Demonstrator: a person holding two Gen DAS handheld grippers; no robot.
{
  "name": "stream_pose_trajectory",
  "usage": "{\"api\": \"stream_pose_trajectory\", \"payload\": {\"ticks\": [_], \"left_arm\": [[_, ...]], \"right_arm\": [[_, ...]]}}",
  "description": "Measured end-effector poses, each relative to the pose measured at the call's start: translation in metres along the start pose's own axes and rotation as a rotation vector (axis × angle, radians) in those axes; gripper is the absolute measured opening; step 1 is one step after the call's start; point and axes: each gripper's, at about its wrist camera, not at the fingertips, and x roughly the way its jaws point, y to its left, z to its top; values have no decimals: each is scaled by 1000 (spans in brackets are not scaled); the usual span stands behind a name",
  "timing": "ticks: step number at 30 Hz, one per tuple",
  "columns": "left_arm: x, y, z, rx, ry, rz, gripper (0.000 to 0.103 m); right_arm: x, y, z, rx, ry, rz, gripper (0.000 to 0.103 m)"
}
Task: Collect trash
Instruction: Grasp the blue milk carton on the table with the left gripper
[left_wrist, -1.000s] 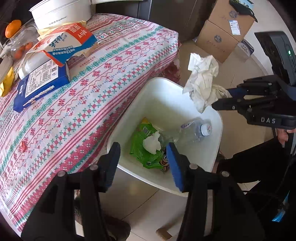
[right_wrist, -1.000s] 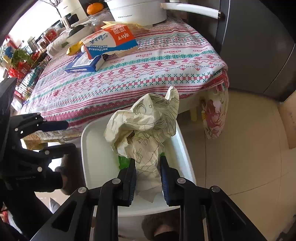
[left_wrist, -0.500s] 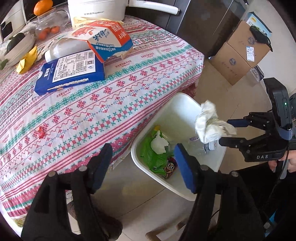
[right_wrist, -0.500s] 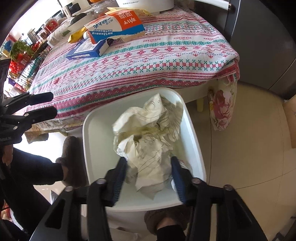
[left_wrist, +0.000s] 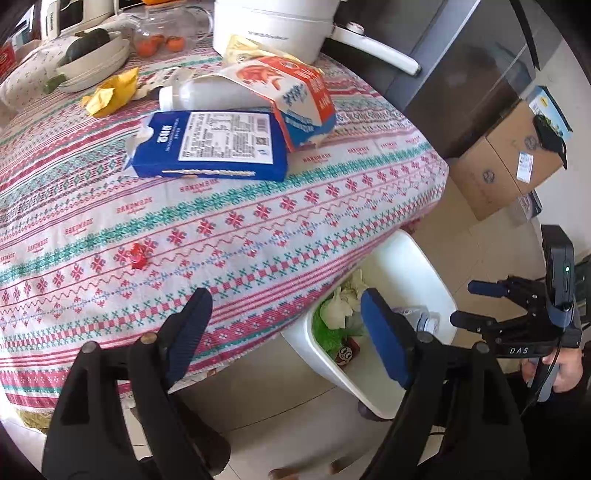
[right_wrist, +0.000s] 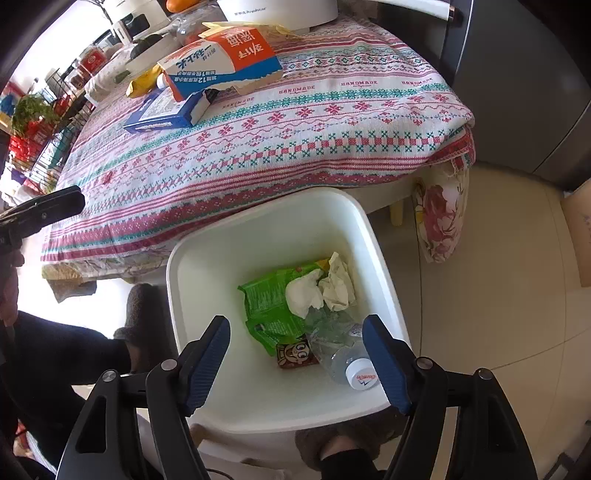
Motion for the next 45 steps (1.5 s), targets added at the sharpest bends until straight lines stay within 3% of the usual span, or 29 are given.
{"api": "stream_pose_trajectory", "payload": {"ticks": [9,16,20,23,24,27,29,31,34,39,43,45], "left_arm": [[-9,54,26,-198,-53,29,83],[3,76,49,-160,-41,111,83],[8,100,68,-150,-68,100,83],[11,122,82,-207,-100,99,83],[14,129,85,-238,-105,104,81],[26,153,90,-339,-100,85,66],[37,163,92,-390,-80,79,51],[46,166,94,-413,-68,80,45],[51,164,98,-417,-78,71,38],[55,153,113,-334,-125,-1,38],[72,150,118,-296,-83,-46,38],[75,149,118,-273,-72,-103,38]], "right_arm": [[-10,8,20,5,-33,0,78],[-28,21,47,-7,-90,5,79],[-33,30,61,-11,-116,5,80],[-32,36,68,-21,-122,8,80],[-32,39,71,-24,-122,6,80],[-29,45,78,-33,-118,-4,80],[-26,49,83,-38,-114,-7,80],[-23,53,88,-41,-111,-5,80],[-19,59,95,-49,-106,-2,80],[-16,65,99,-50,-102,4,80],[-13,65,98,-39,-96,7,80],[-13,64,97,-39,-91,5,80]]}}
